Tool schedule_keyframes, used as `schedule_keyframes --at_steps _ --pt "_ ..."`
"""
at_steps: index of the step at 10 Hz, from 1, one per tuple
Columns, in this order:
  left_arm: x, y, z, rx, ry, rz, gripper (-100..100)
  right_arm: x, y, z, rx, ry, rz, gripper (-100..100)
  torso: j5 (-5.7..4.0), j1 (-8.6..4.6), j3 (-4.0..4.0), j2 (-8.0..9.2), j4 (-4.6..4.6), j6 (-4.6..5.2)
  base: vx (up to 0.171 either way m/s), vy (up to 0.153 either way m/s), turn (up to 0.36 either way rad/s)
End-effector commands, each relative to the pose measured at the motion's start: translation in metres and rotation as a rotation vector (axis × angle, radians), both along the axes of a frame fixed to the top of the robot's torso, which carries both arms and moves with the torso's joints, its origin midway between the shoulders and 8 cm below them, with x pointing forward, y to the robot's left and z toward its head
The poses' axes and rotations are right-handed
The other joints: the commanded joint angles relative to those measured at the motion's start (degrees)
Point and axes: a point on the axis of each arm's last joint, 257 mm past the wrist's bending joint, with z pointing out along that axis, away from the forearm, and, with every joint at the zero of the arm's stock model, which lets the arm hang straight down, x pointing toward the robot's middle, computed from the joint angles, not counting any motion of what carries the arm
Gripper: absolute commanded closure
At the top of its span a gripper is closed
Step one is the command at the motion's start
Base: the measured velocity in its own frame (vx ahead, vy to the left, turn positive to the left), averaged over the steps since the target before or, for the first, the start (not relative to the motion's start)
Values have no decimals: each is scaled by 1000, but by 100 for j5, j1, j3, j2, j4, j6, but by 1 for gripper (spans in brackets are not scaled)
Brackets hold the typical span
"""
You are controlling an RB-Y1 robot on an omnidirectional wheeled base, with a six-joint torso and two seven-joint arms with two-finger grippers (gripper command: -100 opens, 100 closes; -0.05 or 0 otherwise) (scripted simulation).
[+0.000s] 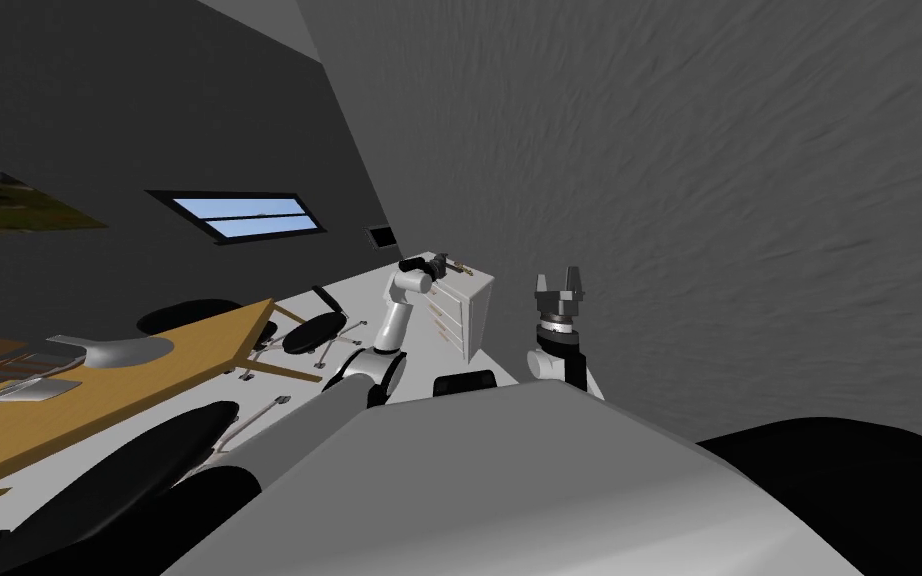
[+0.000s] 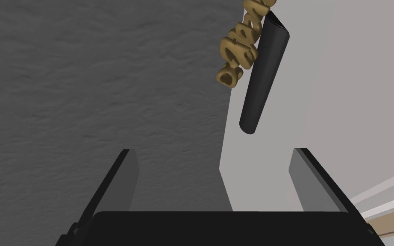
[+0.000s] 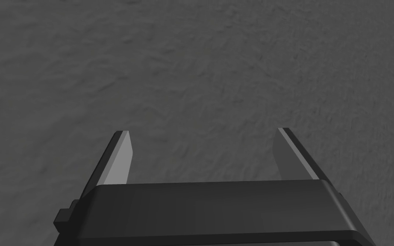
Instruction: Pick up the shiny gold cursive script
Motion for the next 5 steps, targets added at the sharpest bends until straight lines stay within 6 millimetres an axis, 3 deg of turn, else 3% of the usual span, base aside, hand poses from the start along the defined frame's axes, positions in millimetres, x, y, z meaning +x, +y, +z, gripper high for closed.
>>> schedule_keyframes --at_steps 1,4,5 --pt "-1 -5 -5 23 39 -13 -100 0 0 0 0 0 0 0 0 0 0 0 0 0 37 6 -17" --pt "-1 -28 -10 72 113 -58 -100 0 0 0 0 0 0 0 0 1 0 1 -1 -2 41 5 -28" --pt "-3 -27 -15 82 135 -58 -100 0 0 0 0 0 0 0 0 1 0 0 0 -1 32 10 -19"
